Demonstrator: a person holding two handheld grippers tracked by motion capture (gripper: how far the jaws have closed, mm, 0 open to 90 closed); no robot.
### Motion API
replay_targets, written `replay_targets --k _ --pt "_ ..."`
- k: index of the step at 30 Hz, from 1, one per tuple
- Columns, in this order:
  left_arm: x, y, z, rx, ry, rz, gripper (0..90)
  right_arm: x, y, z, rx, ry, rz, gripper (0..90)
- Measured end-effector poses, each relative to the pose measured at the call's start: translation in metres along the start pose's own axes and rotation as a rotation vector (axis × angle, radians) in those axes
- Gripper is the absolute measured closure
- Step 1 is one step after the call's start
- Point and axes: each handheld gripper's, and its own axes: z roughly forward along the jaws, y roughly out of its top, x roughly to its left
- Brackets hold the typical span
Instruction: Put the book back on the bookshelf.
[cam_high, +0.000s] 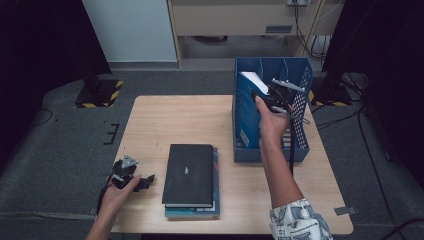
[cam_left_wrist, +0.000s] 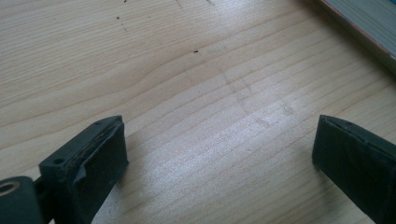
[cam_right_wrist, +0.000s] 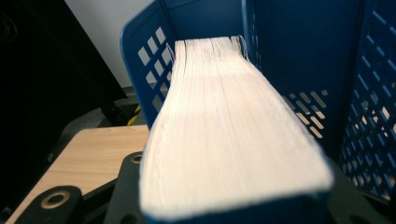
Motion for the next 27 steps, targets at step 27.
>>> replay_targets --k 27 --pt "0.0 0.0 0.0 0.004 -0.002 -0.003 2.7 -0.005 -0.004 -0.022 0.121 0.028 -0.036 55.6"
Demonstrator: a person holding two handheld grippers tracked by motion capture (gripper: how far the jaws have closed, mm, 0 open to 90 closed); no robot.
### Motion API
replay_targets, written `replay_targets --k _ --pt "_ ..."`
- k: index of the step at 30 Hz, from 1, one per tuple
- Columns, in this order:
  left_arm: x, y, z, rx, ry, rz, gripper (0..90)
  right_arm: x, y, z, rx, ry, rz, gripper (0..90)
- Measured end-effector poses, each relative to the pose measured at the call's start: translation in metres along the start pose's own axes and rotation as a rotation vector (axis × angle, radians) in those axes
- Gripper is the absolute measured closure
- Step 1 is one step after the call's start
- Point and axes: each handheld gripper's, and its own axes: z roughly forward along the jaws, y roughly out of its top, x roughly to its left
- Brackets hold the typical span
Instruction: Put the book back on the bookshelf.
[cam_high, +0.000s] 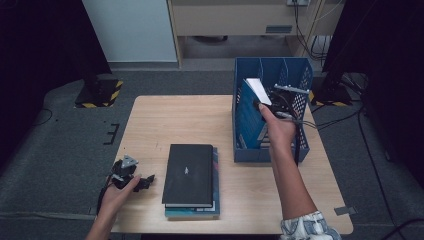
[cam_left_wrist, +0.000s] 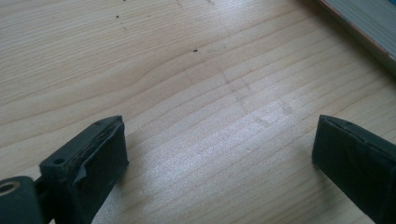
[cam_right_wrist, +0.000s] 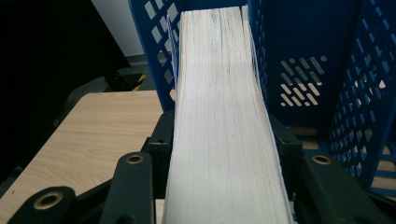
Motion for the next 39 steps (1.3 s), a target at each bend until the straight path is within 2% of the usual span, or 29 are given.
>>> replay_targets --k 11,18,32,39 --pt "0.0 0.0 0.0 -0.001 0.001 0.001 2.6 0.002 0.002 -0.001 0.009 -0.013 -0.007 59.1" --pt "0.0 0.0 0.0 -0.002 0.001 0.001 2.6 0.006 0.005 0.0 -0.015 -0.027 -0.01 59.7" --pt "0.001 0.0 0.0 -0.003 0.002 0.0 2.6 0.012 0.022 0.013 -0.048 -0.047 -0.004 59.7" --pt "0.001 0.0 0.0 -0.006 0.001 -0.005 2.6 0.018 0.028 0.02 -0.069 -0.06 -0.023 59.6"
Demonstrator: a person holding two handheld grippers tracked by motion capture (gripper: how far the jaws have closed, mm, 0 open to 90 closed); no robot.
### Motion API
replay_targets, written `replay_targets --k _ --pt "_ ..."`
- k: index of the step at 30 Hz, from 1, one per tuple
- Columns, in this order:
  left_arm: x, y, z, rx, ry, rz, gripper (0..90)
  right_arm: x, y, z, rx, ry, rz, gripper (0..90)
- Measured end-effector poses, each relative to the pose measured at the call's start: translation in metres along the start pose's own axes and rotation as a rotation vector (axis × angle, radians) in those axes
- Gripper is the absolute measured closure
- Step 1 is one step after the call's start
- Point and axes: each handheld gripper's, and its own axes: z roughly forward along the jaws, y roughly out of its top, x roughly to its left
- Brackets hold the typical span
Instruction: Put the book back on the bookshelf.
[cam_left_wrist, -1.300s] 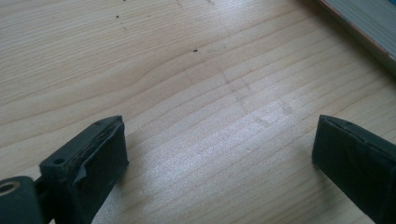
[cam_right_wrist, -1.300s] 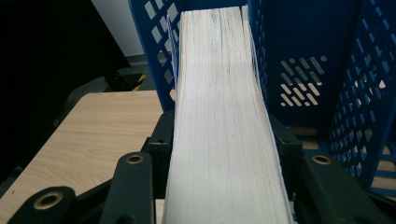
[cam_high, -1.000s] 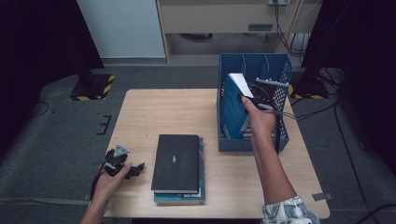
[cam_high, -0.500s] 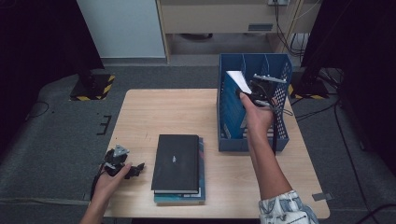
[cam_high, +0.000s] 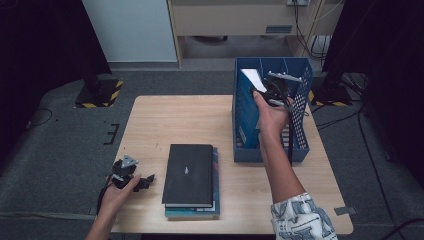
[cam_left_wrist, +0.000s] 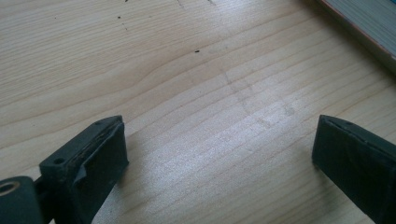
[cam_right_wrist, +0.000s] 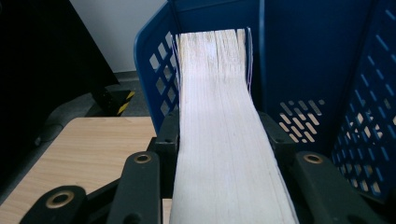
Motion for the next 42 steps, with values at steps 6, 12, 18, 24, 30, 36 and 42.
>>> replay_targets --k 6,12,18,24,30,36,42 --pt "0.001 0.0 0.0 0.004 -0.002 0.001 2.7 0.003 0.001 0.012 -0.004 -0.011 0.013 59.5" --pt "0.001 0.001 0.0 0.006 -0.002 0.009 2.7 0.0 0.0 0.019 -0.015 -0.021 0.033 59.5" --pt "0.001 0.001 0.0 0.007 -0.003 0.008 2.7 0.002 0.003 0.024 -0.027 -0.031 0.02 59.5" --pt "0.001 0.001 0.0 0.008 -0.004 0.007 2.8 0.001 0.003 0.028 -0.035 -0.036 0.01 59.6" --pt "0.001 0.001 0.0 0.01 -0.004 0.01 2.8 0.0 0.001 0.031 -0.04 -0.041 0.02 59.6" --pt "0.001 0.001 0.0 0.007 -0.007 0.006 3.0 -0.001 -0.002 0.032 -0.048 -0.04 0.023 59.5" --pt "0.001 0.001 0.0 0.009 -0.005 0.009 3.0 -0.001 -0.004 0.032 -0.054 -0.043 0.021 59.2"
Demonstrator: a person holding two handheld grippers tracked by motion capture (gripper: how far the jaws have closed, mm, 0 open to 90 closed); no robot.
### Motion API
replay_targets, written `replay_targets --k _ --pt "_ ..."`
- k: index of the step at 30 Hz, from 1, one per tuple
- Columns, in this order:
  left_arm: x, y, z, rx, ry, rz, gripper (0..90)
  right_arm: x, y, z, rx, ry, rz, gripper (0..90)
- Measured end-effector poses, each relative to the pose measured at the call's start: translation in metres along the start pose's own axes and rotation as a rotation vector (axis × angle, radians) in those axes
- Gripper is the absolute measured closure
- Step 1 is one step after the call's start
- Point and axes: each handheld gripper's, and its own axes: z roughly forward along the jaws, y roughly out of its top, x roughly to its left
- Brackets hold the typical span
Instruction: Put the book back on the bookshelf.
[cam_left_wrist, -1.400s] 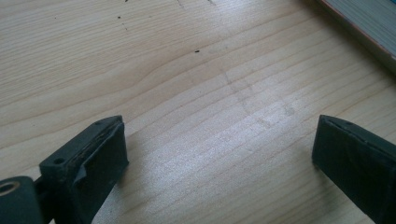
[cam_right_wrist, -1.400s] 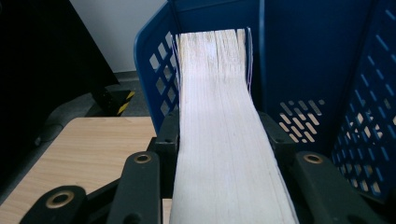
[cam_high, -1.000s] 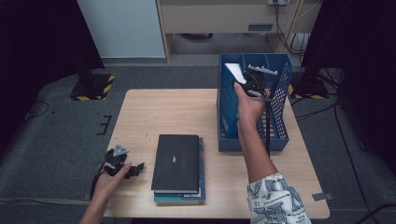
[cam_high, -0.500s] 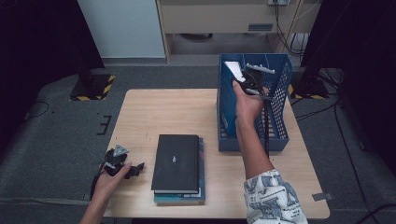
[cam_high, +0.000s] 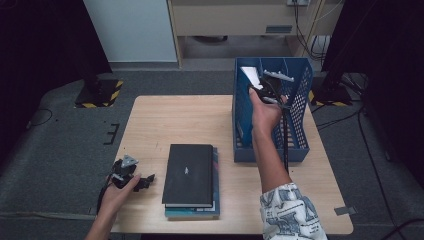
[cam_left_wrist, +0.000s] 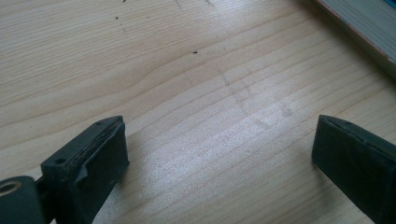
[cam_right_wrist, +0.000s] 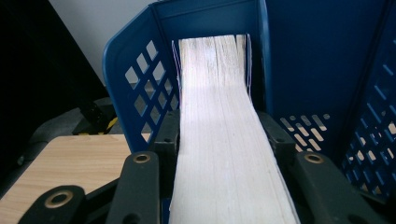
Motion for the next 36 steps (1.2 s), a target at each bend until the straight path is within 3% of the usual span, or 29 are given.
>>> replay_targets --k 20,30,36 --pt "-0.001 0.0 0.0 0.003 -0.002 -0.002 3.0 0.002 -0.014 -0.011 -0.017 0.002 -0.009 57.0" --pt "-0.001 0.0 0.0 0.002 -0.003 -0.003 3.0 0.001 -0.019 -0.012 -0.026 0.037 0.016 51.9" --pt "-0.001 0.0 0.0 0.003 -0.003 -0.004 3.1 0.004 -0.021 -0.015 0.002 0.084 0.008 45.1"
